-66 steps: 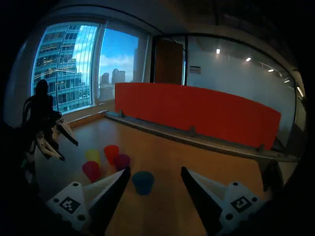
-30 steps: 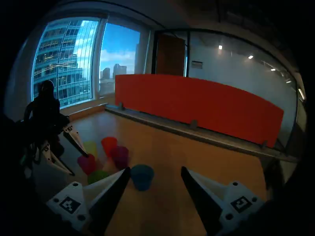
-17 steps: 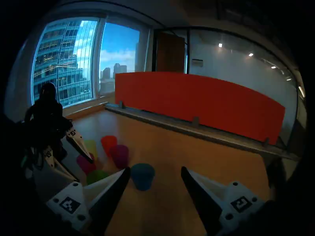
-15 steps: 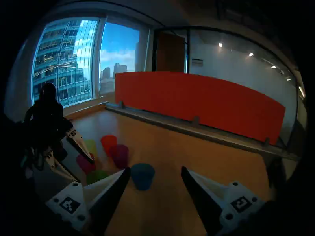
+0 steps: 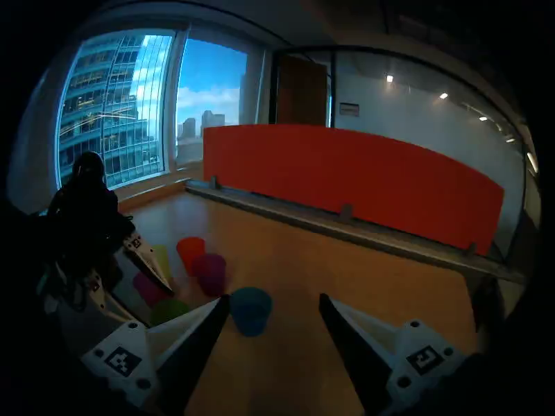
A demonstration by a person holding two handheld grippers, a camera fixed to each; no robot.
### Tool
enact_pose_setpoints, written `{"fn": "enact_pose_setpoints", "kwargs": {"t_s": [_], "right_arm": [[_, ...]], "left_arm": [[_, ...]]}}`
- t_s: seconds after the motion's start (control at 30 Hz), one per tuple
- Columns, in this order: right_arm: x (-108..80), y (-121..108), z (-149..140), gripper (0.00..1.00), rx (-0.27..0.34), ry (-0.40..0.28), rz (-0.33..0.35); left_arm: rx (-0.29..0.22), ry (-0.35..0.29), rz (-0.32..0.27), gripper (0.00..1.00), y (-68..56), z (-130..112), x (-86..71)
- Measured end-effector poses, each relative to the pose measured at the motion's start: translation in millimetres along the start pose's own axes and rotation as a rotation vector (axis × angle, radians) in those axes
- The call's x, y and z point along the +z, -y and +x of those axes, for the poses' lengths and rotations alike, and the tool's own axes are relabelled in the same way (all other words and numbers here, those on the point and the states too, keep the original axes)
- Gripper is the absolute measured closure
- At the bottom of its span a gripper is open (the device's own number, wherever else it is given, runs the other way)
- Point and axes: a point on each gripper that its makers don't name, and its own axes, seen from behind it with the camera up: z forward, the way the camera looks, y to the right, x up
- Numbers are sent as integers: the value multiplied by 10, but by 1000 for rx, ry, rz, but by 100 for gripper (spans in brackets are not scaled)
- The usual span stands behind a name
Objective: Pour water
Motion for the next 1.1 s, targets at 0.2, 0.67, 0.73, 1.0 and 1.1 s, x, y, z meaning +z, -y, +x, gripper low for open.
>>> {"fn": "enact_pose_setpoints", "kwargs": {"t_s": [0.2,0.67,0.73,1.0,1.1], "right_arm": [[12,-10,-5,0,-1,1,0],[17,-61,-43,0,7,4,-7],[15,-65,-43,0,8,3,-7],[10,-63,-41,0,7,3,-9],[11,-65,-43,0,6,3,-9]], "left_arm": [[-5,8,-2,1,-16,0,86],[1,11,17,3,-9,27,234],[4,12,19,4,-13,24,247],[21,26,24,6,-44,-9,293],[31,24,17,7,-77,-11,288]]}}
